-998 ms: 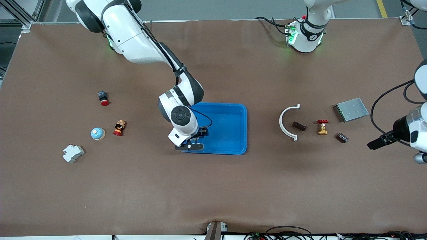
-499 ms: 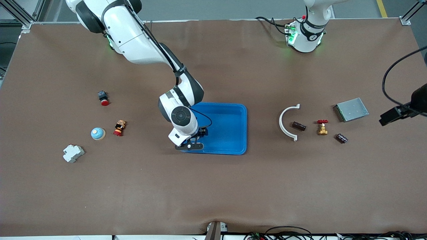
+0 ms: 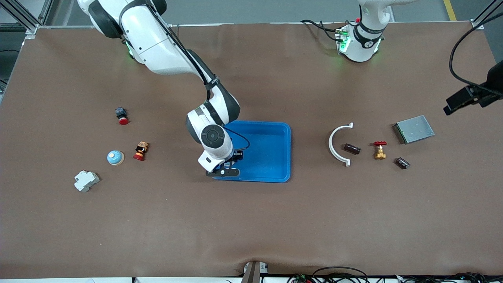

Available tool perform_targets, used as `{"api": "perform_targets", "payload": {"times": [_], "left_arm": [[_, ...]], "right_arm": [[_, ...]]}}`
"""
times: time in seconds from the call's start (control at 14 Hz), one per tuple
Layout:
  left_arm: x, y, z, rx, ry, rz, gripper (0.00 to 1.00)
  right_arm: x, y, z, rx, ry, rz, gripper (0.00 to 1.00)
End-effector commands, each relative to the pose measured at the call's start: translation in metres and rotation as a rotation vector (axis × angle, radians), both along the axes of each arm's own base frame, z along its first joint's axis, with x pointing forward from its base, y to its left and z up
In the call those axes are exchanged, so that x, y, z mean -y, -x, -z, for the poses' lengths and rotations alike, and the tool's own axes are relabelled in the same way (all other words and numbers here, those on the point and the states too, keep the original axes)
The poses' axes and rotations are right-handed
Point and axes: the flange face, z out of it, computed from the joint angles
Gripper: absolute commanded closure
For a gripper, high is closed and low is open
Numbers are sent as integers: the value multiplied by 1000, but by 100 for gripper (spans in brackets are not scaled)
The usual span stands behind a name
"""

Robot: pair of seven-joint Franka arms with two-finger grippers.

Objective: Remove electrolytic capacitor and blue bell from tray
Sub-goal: 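Grasp the second bell with the right gripper while the left gripper withdraws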

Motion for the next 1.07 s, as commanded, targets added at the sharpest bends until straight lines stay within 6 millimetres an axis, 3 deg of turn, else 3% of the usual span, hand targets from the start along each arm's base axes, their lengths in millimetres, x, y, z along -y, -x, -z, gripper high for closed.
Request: {"api": "perform_targets", "payload": {"times": [0.0, 0.29, 0.43, 0.57, 0.71, 1.0], "left_arm": [[4, 34, 3, -20, 23, 45, 0], [11, 42, -1, -22, 20, 58, 0], [16, 44, 0, -31, 19, 71, 0], [15, 41, 4, -39, 17, 68, 0], [16, 40, 5, -42, 11, 70, 0], [20, 37, 10, -54, 17, 75, 0]], "right_arm": [[0, 3, 7, -3, 1, 10, 84], [5, -3, -4, -4, -3, 22, 86], [4, -5, -29, -17, -13, 24, 86], [13, -12, -66, -27, -17, 40, 86], [33, -17, -105, -58, -5, 57, 86], [98, -33, -171, -89, -4, 5, 86]]}}
